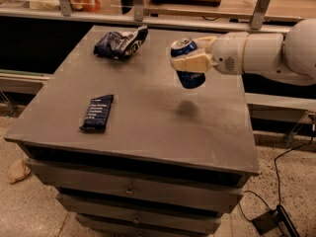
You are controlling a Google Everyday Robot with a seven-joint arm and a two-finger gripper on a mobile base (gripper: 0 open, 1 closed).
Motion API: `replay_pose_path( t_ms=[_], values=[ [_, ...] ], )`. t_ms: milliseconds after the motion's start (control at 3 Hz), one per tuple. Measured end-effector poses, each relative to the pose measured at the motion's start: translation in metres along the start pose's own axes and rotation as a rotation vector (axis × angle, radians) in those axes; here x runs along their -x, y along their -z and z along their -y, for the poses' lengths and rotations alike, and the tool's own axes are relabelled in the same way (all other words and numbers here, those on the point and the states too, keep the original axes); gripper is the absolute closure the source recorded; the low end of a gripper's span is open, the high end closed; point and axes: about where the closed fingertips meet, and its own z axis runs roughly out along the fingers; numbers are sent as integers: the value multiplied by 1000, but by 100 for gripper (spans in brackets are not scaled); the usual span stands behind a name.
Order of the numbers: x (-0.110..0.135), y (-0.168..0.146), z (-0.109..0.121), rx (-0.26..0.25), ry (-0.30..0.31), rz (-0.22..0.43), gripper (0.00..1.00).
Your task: Place pepsi can upright
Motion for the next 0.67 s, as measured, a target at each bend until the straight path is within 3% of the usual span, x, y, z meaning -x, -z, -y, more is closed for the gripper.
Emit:
replay_pose_path(
  t_ms=[333,667],
  values=[
    [-15,4,1,-12,79,73,100],
    [-31,2,3,-16,54,173,100]
  ],
)
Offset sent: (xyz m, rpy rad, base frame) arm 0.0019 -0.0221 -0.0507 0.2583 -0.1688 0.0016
